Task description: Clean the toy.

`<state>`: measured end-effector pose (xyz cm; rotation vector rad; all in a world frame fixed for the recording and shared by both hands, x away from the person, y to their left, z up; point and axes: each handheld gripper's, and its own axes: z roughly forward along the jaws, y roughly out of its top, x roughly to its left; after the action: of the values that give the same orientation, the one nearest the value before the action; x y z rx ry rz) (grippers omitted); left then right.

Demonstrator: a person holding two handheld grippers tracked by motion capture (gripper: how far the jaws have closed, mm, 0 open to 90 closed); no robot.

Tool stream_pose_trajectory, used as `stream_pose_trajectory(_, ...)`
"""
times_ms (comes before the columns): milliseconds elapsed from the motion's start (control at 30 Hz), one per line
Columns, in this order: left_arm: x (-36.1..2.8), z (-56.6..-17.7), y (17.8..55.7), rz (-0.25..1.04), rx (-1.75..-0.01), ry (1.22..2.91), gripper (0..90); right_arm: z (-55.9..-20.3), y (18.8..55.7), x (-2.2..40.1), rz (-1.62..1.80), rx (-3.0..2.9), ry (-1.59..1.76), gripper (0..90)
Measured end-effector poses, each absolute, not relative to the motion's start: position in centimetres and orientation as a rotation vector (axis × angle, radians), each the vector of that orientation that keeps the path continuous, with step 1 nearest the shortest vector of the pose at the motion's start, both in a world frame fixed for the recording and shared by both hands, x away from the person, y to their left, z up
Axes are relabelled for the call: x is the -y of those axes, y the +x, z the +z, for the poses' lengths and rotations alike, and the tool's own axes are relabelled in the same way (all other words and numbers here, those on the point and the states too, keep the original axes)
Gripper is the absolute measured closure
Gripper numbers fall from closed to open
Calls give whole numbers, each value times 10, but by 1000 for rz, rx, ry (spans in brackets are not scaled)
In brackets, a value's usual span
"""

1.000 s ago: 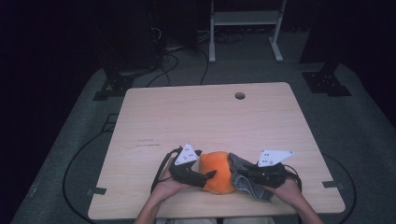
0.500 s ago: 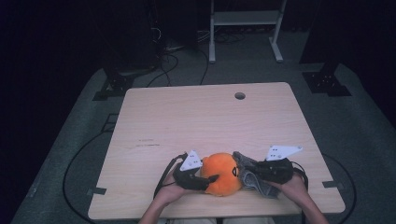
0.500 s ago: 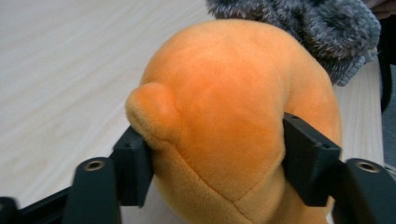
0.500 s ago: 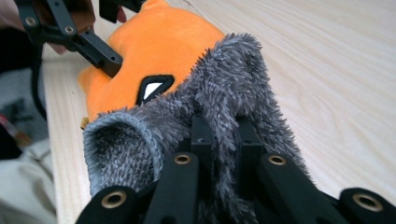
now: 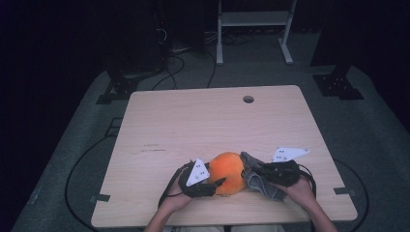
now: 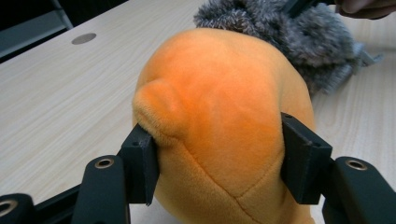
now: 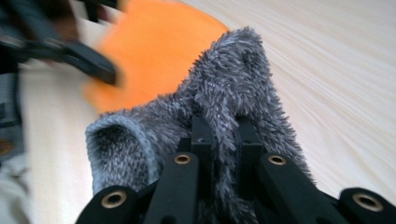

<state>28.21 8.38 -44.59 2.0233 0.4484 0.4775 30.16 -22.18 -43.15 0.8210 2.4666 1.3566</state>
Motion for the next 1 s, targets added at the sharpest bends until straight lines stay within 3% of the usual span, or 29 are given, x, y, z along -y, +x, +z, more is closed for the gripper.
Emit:
stream_pose_trajectory(167,-85,-447,282,468,-433,2026,378,-425,296,219,1465,-2455,763,814)
stream_pose_trajectory(333,-95,-441,295,302,-577,1960,187,-432,296,203,1426,-2467,737,816)
stream_pose_trajectory(500,-88,-447,290,366,-545,1991,297,-434,296,207,1408,-2463,749,816)
stream_pose_trajectory(733,-81,-447,283,462,-472,2040,356,-420,299,216,1459,-2444,761,816)
stream_pose_trajectory(833,-80,-447,282,476,-462,2052,352,-415,297,199,1481,-2481,677,816)
stream_pose_trajectory(1000,-92,-444,291,307,-521,1988,253,-419,295,189,1426,-2477,627,817)
